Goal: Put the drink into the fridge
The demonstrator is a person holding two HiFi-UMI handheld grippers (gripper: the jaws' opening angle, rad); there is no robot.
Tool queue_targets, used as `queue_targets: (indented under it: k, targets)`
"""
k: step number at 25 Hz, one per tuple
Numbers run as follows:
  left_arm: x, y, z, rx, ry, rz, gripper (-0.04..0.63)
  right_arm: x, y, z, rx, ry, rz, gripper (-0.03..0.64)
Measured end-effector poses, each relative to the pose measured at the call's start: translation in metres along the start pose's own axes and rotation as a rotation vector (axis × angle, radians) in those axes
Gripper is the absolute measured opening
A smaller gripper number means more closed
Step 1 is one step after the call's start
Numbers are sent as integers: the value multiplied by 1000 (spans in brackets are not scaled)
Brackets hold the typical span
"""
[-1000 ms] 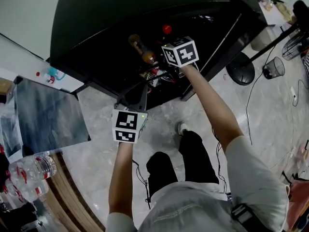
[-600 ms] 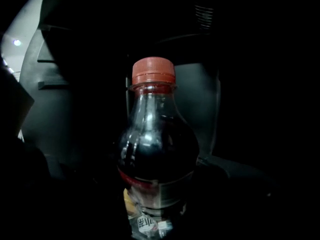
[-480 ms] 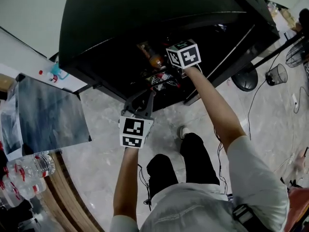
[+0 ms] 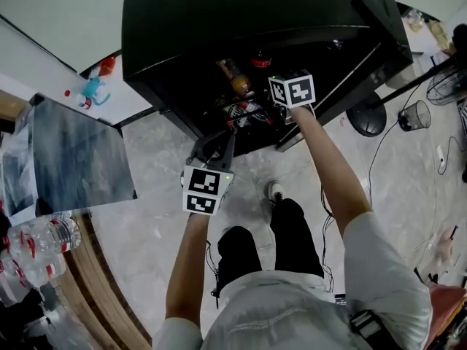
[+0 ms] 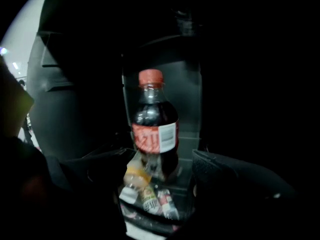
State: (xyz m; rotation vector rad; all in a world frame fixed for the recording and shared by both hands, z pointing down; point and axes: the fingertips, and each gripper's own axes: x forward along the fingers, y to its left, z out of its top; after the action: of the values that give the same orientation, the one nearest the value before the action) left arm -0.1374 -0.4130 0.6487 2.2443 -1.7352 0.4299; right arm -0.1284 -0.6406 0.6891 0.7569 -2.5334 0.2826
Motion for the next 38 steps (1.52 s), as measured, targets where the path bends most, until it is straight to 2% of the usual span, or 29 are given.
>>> queue_targets:
  k: [7, 10, 14, 21, 29, 38]
  targets:
    - [-41, -6, 28, 5, 29, -29, 15, -65, 24, -11, 19, 67, -36, 341]
    - [-62, -6, 42, 10, 40, -41, 15, -108, 32, -6, 50, 66, -84, 275]
    - [-91, -8, 69, 32, 40, -69, 15, -175, 48, -2, 75, 42, -162, 155]
    - [-139, -6, 123, 30, -15, -84, 15, -282, 87, 16, 17, 6, -285, 26]
    - [-186, -12, 180, 67, -78, -99, 15, -381, 133, 78, 17, -143, -327, 0]
    - [-224, -39, 226, 188, -147, -156, 15, -458, 188, 128, -34, -229, -342, 0]
